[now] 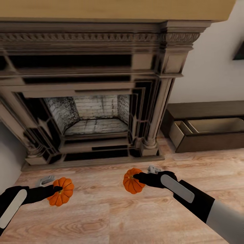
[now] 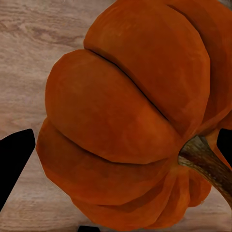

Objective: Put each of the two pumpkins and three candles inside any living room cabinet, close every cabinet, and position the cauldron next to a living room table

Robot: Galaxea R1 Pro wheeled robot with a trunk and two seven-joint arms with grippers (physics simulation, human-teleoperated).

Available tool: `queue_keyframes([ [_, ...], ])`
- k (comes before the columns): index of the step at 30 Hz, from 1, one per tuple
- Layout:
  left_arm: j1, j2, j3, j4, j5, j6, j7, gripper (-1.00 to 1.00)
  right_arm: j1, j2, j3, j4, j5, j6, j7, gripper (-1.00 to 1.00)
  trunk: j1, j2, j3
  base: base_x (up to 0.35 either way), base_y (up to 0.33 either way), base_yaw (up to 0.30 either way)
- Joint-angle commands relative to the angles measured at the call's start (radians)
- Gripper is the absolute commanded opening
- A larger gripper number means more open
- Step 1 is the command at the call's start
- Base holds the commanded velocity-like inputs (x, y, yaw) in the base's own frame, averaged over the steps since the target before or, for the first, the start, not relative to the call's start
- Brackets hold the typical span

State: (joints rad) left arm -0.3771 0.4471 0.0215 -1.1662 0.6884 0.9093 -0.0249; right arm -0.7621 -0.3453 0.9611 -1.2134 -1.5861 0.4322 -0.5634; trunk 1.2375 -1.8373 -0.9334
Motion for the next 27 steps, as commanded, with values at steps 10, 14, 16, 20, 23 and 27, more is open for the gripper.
queue_keyframes([
  [10,0.000,-0.001,0.001,-0.001,-0.002,0.005,-0.001,-1.00,-0.002,0.000,0.003,0.009,-0.009,-0.003,-0.006,-1.00,0.000,0.000,-0.001,0.000,0.000,-0.268],
  [14,0.000,-0.001,0.001,-0.001,-0.004,0.005,-0.001,-1.00,-0.002,0.000,0.003,0.010,-0.009,-0.003,-0.006,-1.00,0.000,0.000,-0.001,0.000,0.000,-0.268],
  [16,0.000,-0.001,0.001,-0.001,-0.004,0.005,-0.001,-1.00,-0.002,0.000,0.002,0.011,-0.009,-0.003,-0.006,-1.00,0.000,0.000,-0.001,0.000,0.000,-0.268],
  [20,0.000,-0.001,0.001,-0.001,-0.005,0.005,-0.001,-1.00,-0.002,0.001,0.003,0.011,-0.009,-0.003,-0.004,-1.00,0.000,0.000,-0.001,0.000,0.000,-0.268],
  [23,0.000,-0.001,0.001,-0.001,-0.005,0.005,-0.001,-1.00,-0.002,0.001,0.003,0.011,-0.009,-0.003,-0.004,-1.00,0.000,0.000,-0.001,0.000,0.000,-0.268],
  [27,0.000,-0.001,0.000,-0.001,-0.006,0.005,-0.001,-1.00,-0.002,0.007,0.003,0.015,-0.008,-0.003,-0.004,-1.00,0.000,0.000,-0.001,0.000,0.000,-0.268],
])
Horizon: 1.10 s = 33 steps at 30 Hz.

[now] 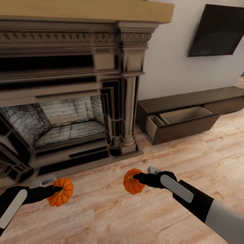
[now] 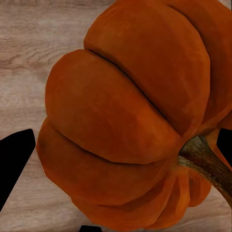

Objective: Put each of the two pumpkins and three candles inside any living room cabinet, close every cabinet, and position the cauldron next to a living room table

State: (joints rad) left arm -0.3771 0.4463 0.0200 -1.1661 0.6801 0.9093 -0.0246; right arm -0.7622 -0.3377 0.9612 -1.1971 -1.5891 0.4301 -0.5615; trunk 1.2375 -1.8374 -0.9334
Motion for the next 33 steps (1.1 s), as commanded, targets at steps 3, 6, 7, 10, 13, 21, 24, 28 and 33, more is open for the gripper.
queue_keyframes([
  [3,0.000,0.000,0.002,-0.001,0.003,0.005,-0.001,-1.00,-0.002,0.011,0.002,0.000,-0.005,-0.001,-0.006,-1.00,0.000,0.000,-0.001,0.000,0.000,-0.268],
  [6,0.000,0.000,0.001,-0.001,0.003,0.005,0.000,-1.00,-0.002,0.014,0.002,0.001,-0.005,-0.001,-0.006,-1.00,0.000,0.000,-0.001,0.000,0.000,-0.268],
  [7,0.000,0.000,0.001,-0.001,0.003,0.005,0.000,-1.00,-0.002,0.015,0.002,0.001,-0.004,-0.001,-0.006,-1.00,0.000,0.000,-0.001,0.000,0.000,-0.268],
  [10,0.000,0.000,0.001,-0.001,0.003,0.005,0.000,-1.00,-0.002,0.015,0.002,0.017,-0.004,-0.001,-0.005,-1.00,0.000,0.000,-0.001,0.000,0.000,-0.268],
  [13,0.000,0.000,0.000,-0.001,0.003,0.005,0.000,-1.00,-0.002,0.019,0.003,0.035,-0.003,-0.001,0.011,-1.00,0.000,0.000,-0.001,0.000,0.000,-0.268],
  [21,0.000,0.000,-0.001,-0.001,0.003,0.005,0.000,-1.00,-0.002,0.023,0.003,0.042,-0.002,-0.002,0.023,-1.00,0.000,0.000,-0.001,0.000,0.000,-0.268],
  [24,0.000,0.000,-0.001,-0.001,0.003,0.005,0.000,-1.00,-0.002,0.024,0.002,0.042,-0.002,-0.002,0.023,-1.00,0.000,0.000,-0.001,0.000,0.000,-0.268],
  [28,0.000,0.000,-0.002,-0.001,0.003,0.005,0.000,-1.00,-0.002,0.027,0.002,0.042,-0.001,-0.002,0.023,-1.00,0.000,0.000,-0.001,0.000,0.000,-0.268],
  [33,0.000,0.000,-0.002,-0.001,0.003,0.005,0.000,-1.00,-0.002,0.029,0.002,0.042,-0.001,-0.002,0.023,-1.00,0.000,0.000,-0.001,0.000,0.000,-0.268],
])
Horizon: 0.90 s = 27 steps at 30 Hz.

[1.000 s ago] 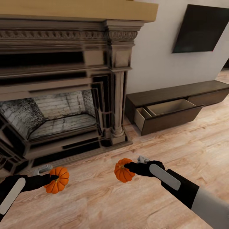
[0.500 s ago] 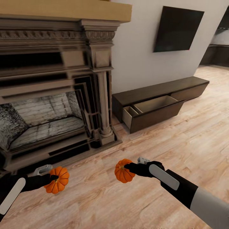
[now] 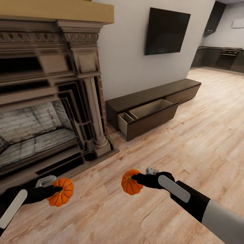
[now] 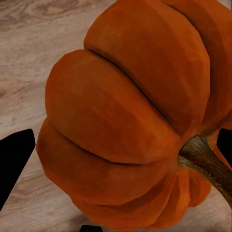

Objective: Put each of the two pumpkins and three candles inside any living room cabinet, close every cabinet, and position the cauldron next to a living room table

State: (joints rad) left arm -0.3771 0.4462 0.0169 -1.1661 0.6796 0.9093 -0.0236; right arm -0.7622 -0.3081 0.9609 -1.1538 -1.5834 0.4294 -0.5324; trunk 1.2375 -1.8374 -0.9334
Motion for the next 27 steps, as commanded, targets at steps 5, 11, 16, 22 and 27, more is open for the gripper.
queue_keyframes([
  [5,0.000,0.000,0.002,-0.001,0.003,0.005,-0.001,-1.00,-0.002,0.007,0.003,0.000,-0.005,-0.001,-0.006,-1.00,0.000,0.000,-0.001,0.000,0.000,-0.268],
  [11,0.000,0.000,0.002,-0.001,0.003,0.005,-0.001,-1.00,-0.002,0.009,0.002,0.000,-0.004,-0.001,-0.006,-1.00,0.000,0.000,-0.001,0.000,0.000,-0.268],
  [16,0.000,0.000,0.002,-0.001,0.003,0.005,-0.001,-1.00,-0.002,0.010,0.002,0.000,-0.004,-0.002,-0.006,-1.00,0.000,0.000,-0.001,0.000,0.000,-0.268],
  [22,0.000,0.000,0.002,-0.001,0.003,0.005,-0.001,-1.00,-0.002,0.009,0.002,0.000,-0.004,-0.002,-0.006,-1.00,0.000,0.000,-0.001,0.000,0.000,-0.266],
  [27,0.000,0.000,0.002,-0.001,0.003,0.005,-0.001,-1.00,-0.002,0.010,0.002,0.000,-0.004,-0.003,-0.006,-1.00,0.000,0.000,-0.001,0.000,0.000,-0.256],
])
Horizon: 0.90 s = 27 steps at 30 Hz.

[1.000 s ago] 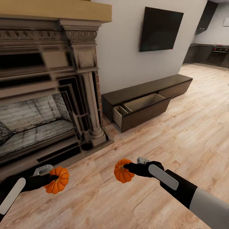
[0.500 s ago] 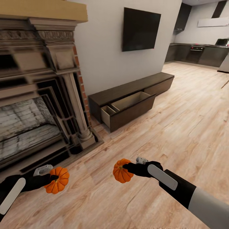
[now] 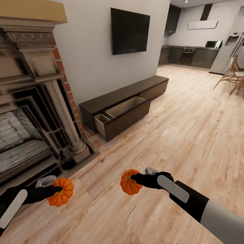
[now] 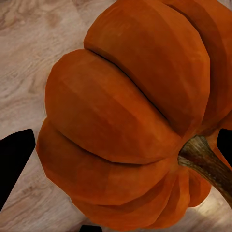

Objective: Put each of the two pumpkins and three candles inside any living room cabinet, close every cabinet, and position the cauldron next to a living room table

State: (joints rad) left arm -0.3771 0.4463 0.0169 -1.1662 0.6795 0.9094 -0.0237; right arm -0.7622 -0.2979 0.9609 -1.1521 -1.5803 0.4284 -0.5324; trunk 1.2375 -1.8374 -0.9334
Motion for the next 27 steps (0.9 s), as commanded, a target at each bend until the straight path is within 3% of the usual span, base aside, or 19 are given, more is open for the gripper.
queue_keyframes([
  [1,0.000,0.000,0.001,-0.001,0.003,0.005,-0.001,-1.00,-0.002,-0.001,0.002,-0.001,-0.007,-0.002,-0.006,-1.00,0.000,0.000,-0.001,0.000,0.000,-0.252],
  [13,0.000,0.000,0.001,-0.001,0.003,0.005,-0.002,-1.00,-0.002,0.000,0.002,0.004,-0.007,-0.003,-0.005,-1.00,0.000,0.000,-0.001,0.000,0.000,-0.252],
  [20,0.000,-0.001,0.001,-0.001,0.004,0.005,-0.002,-1.00,-0.002,0.024,0.002,0.058,-0.005,-0.003,0.015,-1.00,0.000,0.000,-0.001,0.000,0.000,-0.252],
  [27,0.000,-0.001,0.001,-0.002,0.004,0.005,-0.002,-1.00,-0.002,0.029,0.001,0.064,-0.004,-0.006,0.019,-1.00,0.000,0.000,-0.001,0.000,0.000,-0.251],
])
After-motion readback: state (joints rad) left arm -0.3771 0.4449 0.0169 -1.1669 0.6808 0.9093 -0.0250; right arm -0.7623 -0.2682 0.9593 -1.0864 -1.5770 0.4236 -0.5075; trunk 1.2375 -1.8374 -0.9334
